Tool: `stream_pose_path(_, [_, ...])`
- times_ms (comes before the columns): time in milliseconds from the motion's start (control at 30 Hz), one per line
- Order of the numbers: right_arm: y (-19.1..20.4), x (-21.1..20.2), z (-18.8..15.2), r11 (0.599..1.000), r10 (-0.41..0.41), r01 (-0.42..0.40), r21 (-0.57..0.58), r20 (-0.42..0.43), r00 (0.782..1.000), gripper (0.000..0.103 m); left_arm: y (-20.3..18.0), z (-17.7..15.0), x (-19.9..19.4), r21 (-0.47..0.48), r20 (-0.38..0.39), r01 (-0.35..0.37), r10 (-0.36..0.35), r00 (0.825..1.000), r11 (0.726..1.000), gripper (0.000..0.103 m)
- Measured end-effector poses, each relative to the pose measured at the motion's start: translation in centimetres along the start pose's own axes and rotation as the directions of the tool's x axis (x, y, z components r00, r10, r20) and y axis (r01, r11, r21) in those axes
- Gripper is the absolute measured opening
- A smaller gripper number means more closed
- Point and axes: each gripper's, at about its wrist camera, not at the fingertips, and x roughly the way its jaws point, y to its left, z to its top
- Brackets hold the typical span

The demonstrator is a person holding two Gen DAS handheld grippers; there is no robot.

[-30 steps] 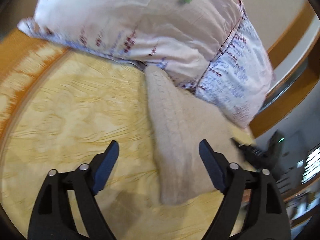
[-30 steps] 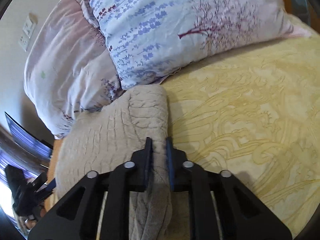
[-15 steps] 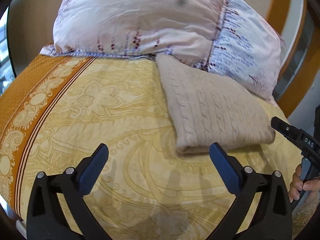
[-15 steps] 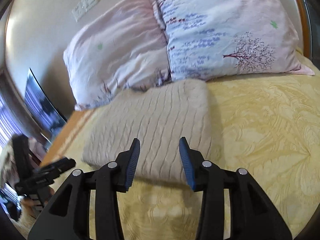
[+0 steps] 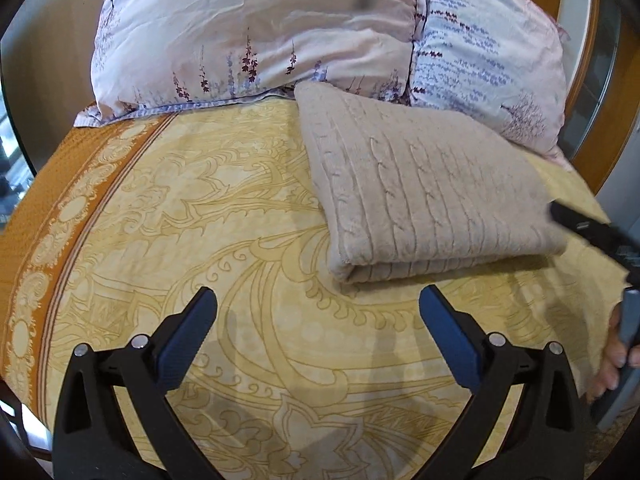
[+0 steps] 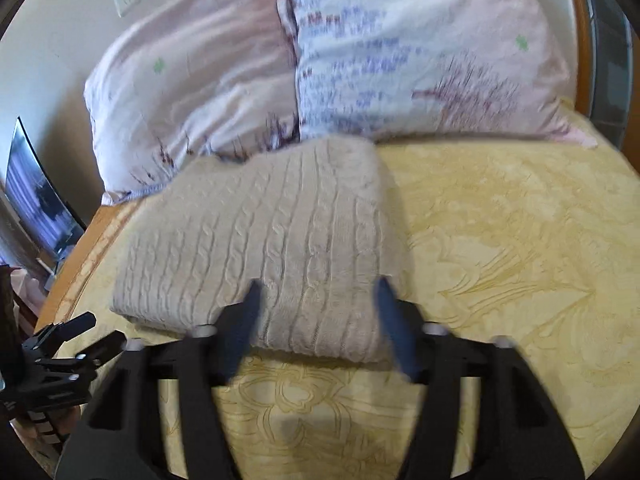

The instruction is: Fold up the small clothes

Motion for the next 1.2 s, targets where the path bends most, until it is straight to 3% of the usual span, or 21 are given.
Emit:
stream_pose_path(100, [0.6,-1.0,-0.5,0.999,-0.043,0.044,-0.028,0.036,0.998,0.095,-0.4,-0.1,0.2,0.025,-0.003,-0.025,0.025,1.000,0.999,0.101])
stream_pose_path(433, [1.6,-0.7,-2.4,0.990,-0.134,0.136,-0.040,0.039,0.990,0.102,-1.2,-0.3,0.8,0.057,-0.022,-0.058,0.059,0.998,0.997,0.101])
stream_pose_path(700, [2.3,1.8,-3.8,0.995,-0.100,0.102,0.001,-0.147,0.984,0.102,-1.7,-0.3,1.4,0.063,-0.065,-0.054,0.058,0.996,0.997,0.101])
stream_pose_path(1200, [3.4,3.1,-4.5,0.986,-0.162,0.152,-0.067,-0.192,0.968,0.102,-1.8,0.0,2.3,0.048,-0.143,-0.055,0.061,0.988,0.997,0.101])
